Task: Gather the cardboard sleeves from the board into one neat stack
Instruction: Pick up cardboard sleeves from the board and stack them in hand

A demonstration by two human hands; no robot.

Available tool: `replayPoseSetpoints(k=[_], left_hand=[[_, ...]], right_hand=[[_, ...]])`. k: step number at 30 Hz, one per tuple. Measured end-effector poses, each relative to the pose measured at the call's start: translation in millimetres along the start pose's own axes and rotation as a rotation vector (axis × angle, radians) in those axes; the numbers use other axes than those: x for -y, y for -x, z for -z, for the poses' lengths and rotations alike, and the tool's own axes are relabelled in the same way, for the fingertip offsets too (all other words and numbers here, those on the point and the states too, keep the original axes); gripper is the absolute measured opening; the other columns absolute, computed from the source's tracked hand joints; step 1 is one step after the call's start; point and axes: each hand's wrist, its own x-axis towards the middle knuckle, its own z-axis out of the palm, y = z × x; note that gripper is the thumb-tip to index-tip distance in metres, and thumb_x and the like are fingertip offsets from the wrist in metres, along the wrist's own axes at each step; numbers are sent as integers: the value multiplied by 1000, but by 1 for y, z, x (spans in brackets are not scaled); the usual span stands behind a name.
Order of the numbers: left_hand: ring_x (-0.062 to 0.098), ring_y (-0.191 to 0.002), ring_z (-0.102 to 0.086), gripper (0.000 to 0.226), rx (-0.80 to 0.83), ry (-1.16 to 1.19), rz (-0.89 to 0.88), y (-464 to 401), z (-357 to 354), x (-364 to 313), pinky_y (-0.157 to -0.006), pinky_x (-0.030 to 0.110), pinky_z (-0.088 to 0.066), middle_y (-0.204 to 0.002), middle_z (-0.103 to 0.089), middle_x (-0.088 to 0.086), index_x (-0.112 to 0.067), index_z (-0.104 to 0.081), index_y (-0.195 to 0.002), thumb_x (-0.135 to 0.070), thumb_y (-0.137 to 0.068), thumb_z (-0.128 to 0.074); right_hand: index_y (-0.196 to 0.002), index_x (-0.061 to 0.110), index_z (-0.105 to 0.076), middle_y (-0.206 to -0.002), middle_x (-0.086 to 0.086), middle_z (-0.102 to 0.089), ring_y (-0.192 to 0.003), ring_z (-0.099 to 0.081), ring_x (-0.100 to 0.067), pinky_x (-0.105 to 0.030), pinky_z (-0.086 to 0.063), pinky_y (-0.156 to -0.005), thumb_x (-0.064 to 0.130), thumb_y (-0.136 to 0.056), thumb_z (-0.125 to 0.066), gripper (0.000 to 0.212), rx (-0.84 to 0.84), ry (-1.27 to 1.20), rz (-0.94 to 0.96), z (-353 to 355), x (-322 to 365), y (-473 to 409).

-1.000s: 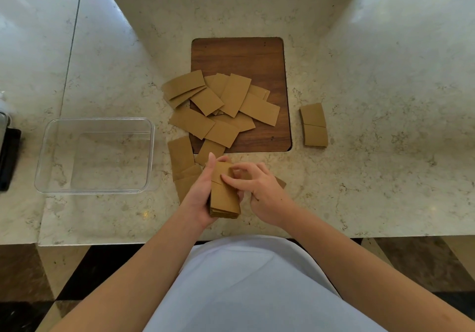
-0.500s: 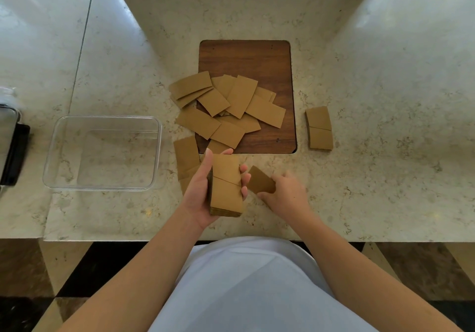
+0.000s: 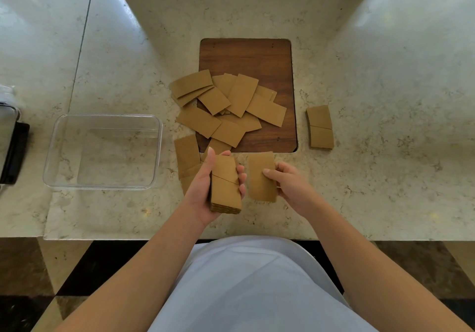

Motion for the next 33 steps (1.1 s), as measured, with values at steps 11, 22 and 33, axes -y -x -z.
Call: replayPoseSetpoints(k=[11, 22, 33], left_hand=[[27, -84, -67, 50, -49, 41, 6, -2, 0, 2, -70, 39, -57, -101, -67, 16, -23, -64, -123, -60, -89, -71], [32, -90, -72, 80, -52, -6, -47, -2, -3, 1, -82, 46, -61, -107, -73, 19, -11, -67, -125, -77, -80, -61], [25, -84, -67, 39, -3, 48, -84, 14, 15, -4, -71, 38, -61, -104, -68, 14, -27, -62, -120, -55, -92, -68]], right_hand=[[-86, 22, -79, -76, 8, -70, -71, -61, -8, -21, -49, -64, 9, -86, -79, 13, -296, 130, 670, -16, 21, 18], [-105, 7, -80, -91, -8, -68, -84, -60, -25, -34, -53, -69, -1, -81, -77, 25, -286, 925, 1124, -42, 18, 32], [-120, 17, -65, -113, 2, -58, -88, -56, -10, -29, -51, -77, 18, -97, -56, 24, -201, 866, 556, -47, 23, 5]])
